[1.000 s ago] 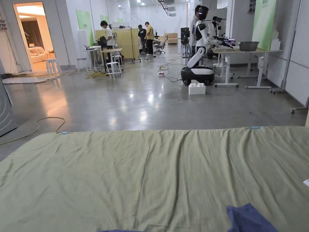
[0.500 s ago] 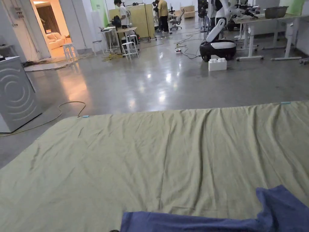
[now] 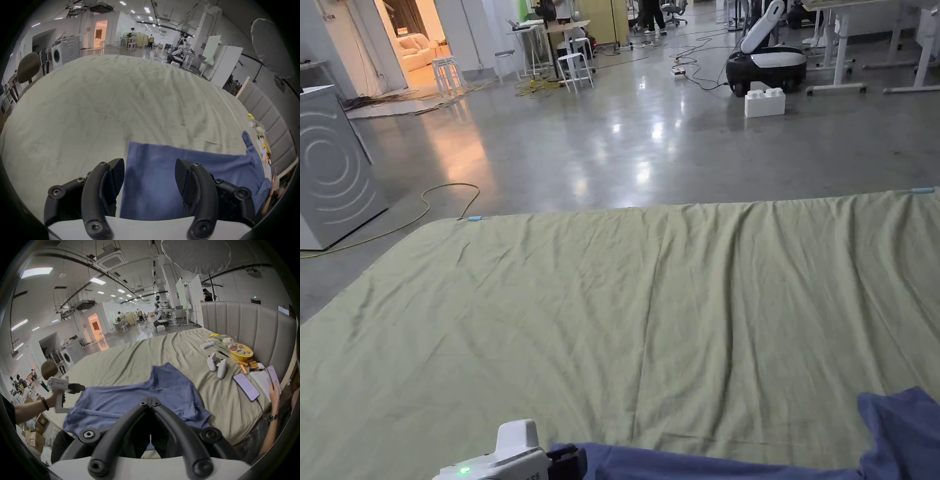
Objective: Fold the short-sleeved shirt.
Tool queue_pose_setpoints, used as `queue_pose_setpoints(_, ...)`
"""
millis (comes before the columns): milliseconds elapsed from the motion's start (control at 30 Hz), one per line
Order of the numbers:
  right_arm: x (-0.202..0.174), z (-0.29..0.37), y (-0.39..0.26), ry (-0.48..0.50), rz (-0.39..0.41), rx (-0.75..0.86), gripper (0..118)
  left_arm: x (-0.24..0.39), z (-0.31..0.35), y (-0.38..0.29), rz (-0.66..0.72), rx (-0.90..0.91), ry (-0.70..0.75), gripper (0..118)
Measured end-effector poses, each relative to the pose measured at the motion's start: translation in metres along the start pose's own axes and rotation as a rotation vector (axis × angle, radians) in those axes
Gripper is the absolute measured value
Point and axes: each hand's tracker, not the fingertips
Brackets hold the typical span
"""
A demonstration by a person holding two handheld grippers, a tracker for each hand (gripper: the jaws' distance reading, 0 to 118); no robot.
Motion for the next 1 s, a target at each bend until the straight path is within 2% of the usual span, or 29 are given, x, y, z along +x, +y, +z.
queue_pose_setpoints(67, 0.004, -0.003, -0.001, -0.017, -0.012, -0.002, 0, 0.002, -0.016, 0.006, -0.028, -0.031, 0.033, 65)
queue_pose_setpoints(100, 0.005, -0.006, -0.001, -0.020, -0.019, -0.008, 0, 0.002, -0.025, 0.008, -0.016, -0.087, 0.057, 50)
queue_pose_setpoints(133, 0.007, -0.008, -0.001, -0.025, -0.026, -0.013, 0, 0.001, -0.030, 0.009, 0.002, -0.125, 0.038, 25)
queue_pose_setpoints(167, 0.007, -0.011, -0.002, -0.033, -0.029, -0.017, 0, 0.003, -0.033, 0.008, -0.001, -0.125, 0.082, 17)
queue_pose_setpoints(233, 0.009, -0.016, -0.003, -0.031, -0.038, -0.030, 0, 0.009, -0.029, 0.008, -0.001, -0.102, 0.071, 10)
queue_pose_setpoints(333, 0.013, -0.030, 0.002, 0.007, -0.035, -0.060, 0, 0.022, -0.033, 0.004, -0.142, -0.127, 0.108, 8)
queue_pose_setpoints(533, 0.038, -0.106, 0.045, 0.059, 0.061, -0.087, 2, 0.029, -0.046, 0.012, -0.209, -0.215, 0.126, 8)
queue_pose_setpoints(567, 0.046, -0.127, 0.053, 0.085, 0.066, -0.141, 8, 0.029, -0.046, 0.012, -0.215, -0.219, 0.123, 8)
queue_pose_setpoints(600, 0.054, -0.150, 0.060, 0.097, 0.083, -0.208, 33, 0.028, -0.046, 0.012, -0.216, -0.220, 0.121, 8)
queue_pose_setpoints(667, 0.074, -0.198, 0.066, 0.036, 0.106, -0.318, 77, 0.027, -0.047, 0.013, -0.204, -0.224, 0.120, 8)
queue_pose_setpoints(700, 0.084, -0.228, 0.070, 0.000, 0.125, -0.440, 80, 0.027, -0.048, 0.014, -0.174, -0.226, 0.128, 8)
queue_pose_setpoints(733, 0.093, -0.250, 0.069, -0.023, 0.157, -0.502, 79, 0.027, -0.049, 0.014, -0.160, -0.229, 0.133, 8)
queue_pose_setpoints(800, 0.107, -0.284, 0.066, -0.088, 0.197, -0.460, 76, 0.030, -0.052, 0.015, -0.177, -0.234, 0.143, 8)
queue_pose_setpoints(833, 0.113, -0.301, 0.065, -0.138, 0.197, -0.513, 76, 0.033, -0.051, 0.013, -0.209, -0.234, 0.152, 8)
queue_pose_setpoints(933, 0.123, -0.335, 0.049, -0.178, 0.169, -0.630, 75, 0.040, -0.049, 0.010, -0.268, -0.227, 0.168, 8)
queue_pose_setpoints(967, 0.123, -0.339, 0.044, -0.196, 0.165, -0.647, 67, 0.041, -0.049, 0.010, -0.274, -0.233, 0.168, 8)
queue_pose_setpoints(1000, 0.119, -0.336, 0.041, -0.171, 0.173, -0.607, 64, 0.042, -0.049, 0.011, -0.283, -0.237, 0.172, 8)
